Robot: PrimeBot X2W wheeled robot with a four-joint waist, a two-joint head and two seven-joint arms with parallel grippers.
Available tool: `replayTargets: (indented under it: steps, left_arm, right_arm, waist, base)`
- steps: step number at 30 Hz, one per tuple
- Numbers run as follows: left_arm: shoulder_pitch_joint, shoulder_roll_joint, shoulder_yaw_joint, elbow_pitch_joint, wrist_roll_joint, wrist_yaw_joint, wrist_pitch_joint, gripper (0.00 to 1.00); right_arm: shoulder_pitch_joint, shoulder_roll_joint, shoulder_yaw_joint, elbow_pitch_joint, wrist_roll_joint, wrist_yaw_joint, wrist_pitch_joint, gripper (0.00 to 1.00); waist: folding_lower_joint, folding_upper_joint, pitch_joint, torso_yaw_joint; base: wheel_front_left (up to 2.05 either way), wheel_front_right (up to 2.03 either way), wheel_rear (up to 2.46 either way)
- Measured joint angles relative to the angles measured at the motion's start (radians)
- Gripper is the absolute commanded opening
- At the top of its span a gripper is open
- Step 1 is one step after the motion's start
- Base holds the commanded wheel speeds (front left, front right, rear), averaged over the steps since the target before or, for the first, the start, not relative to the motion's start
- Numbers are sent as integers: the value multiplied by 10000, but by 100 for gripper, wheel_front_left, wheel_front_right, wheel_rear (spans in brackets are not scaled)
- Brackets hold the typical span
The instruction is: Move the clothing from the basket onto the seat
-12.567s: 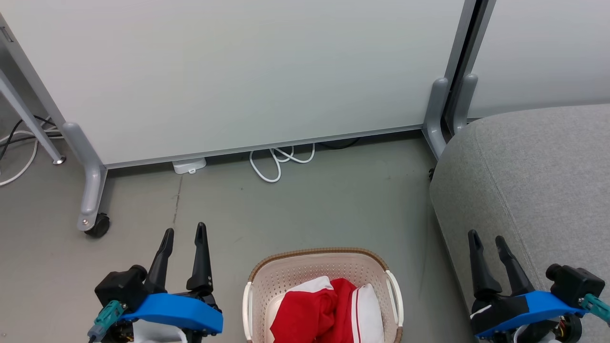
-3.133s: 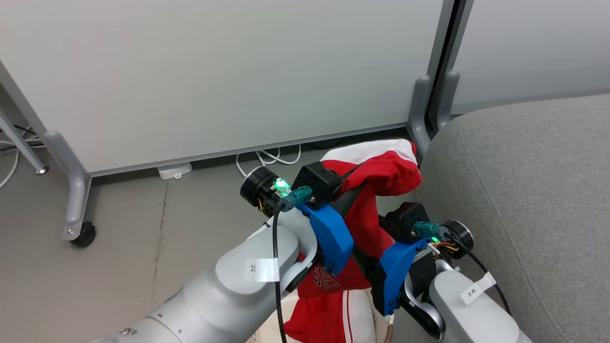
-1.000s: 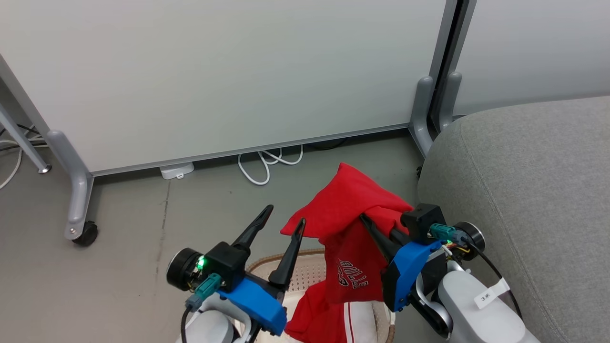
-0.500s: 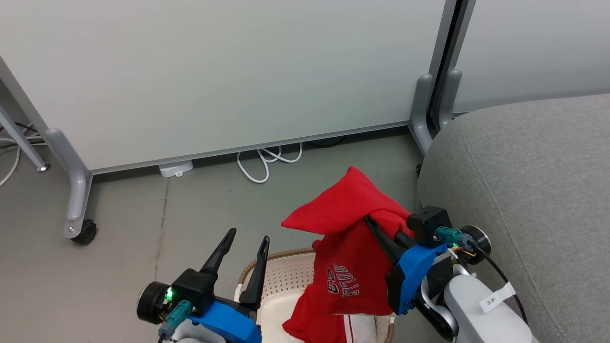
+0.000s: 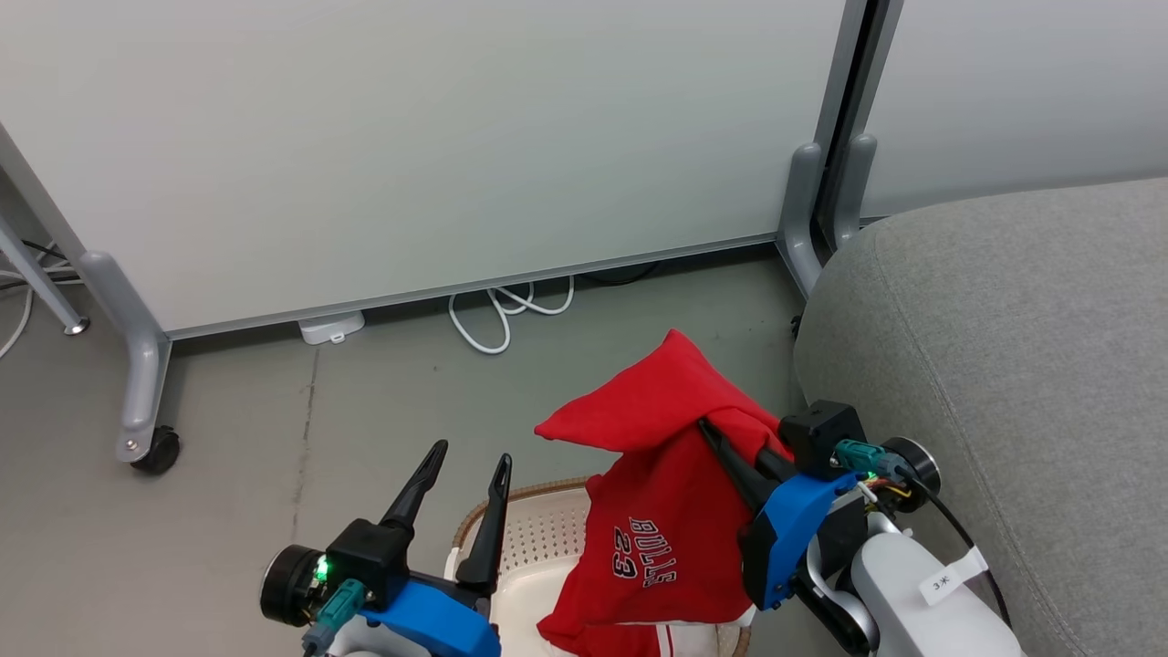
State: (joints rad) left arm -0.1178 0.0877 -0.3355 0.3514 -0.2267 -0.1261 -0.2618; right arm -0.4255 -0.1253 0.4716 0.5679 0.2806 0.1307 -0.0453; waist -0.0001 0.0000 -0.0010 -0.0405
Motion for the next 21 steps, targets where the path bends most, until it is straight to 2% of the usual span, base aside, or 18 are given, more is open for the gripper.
replayTargets:
  steps: [10, 21]
  left_arm:
    - [37, 29, -134, -58, -35, -27, 0, 100]
    - [12, 17, -79, -167, -36, -27, -6, 100]
  right_arm:
    - [55, -4, -19, -132, -17, 0, 67, 0]
    - [117, -8, -4, -284, -73, 0, 92, 0]
  waist:
    - [1, 0, 47, -525]
    - [0, 0, 213, -1926]
  base:
    - [0, 0, 0]
    - [0, 0, 0]
